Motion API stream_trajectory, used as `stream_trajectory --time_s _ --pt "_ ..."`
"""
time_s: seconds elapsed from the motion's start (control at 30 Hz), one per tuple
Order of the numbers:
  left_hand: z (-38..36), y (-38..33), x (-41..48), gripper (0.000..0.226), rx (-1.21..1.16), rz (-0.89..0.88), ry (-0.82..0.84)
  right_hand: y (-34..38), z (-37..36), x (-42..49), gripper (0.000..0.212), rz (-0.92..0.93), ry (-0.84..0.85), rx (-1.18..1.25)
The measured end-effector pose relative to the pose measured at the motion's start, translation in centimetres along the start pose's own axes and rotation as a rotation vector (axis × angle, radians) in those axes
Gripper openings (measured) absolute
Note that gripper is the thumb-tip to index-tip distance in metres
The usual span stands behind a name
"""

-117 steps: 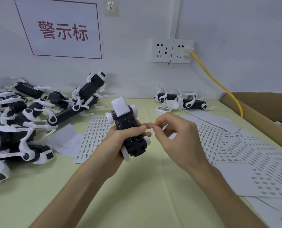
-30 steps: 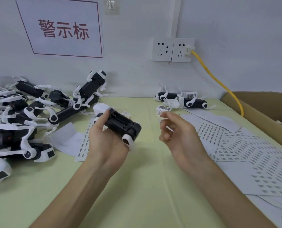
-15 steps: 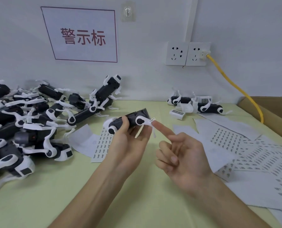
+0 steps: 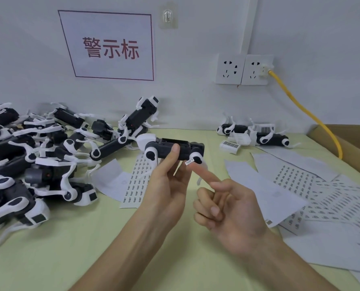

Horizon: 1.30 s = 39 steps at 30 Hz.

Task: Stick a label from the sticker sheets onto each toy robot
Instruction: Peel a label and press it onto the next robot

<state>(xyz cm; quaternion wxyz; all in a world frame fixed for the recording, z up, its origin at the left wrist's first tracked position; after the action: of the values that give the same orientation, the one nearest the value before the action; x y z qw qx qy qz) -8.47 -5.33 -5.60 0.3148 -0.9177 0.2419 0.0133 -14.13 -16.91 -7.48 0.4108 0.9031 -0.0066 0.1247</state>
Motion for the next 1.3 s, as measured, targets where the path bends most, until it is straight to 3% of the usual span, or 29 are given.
stream_trajectory --time_s 0.43,0.6,0.73,1.0,1.3 --pt "-0.6 0.8 -1.0 0.025 -0.067 0.069 0.084 0.0 -0.2 -0.2 0.055 0.016 -0.014 0.097" --pt "-1.1 1.1 -1.8 0.023 0.066 0.193 0.139 -0.3 -0.3 -0.2 0.049 0.02 -0.012 0.133" --pt "-1.3 1.0 -2.0 0.044 0.156 0.21 0.141 -0.3 -0.3 -0.1 0.046 0.028 -0.021 0.143" --pt "-0.8 1.3 -1.9 0.017 0.379 0.166 0.162 -0.1 -0.3 -0.1 0.045 0.045 -0.027 0.132" --pt "-1.0 1.4 -2.0 0.013 0.427 0.129 0.127 -0.1 -0.3 -0.1 0.047 0.039 -0.032 0.158"
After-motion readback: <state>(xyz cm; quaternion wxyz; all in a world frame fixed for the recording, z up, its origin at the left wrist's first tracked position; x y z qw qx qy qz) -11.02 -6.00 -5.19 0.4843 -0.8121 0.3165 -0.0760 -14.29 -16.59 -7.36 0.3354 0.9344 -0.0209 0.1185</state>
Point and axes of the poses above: each hand's wrist, its own x-axis towards the middle knuckle, its own z-axis out of the back of the hand, y = z × x, the point moved 1 cm from there along x, towards the middle knuckle, and after that the axes turned 14 degrees about z, right-handed, at the moved point
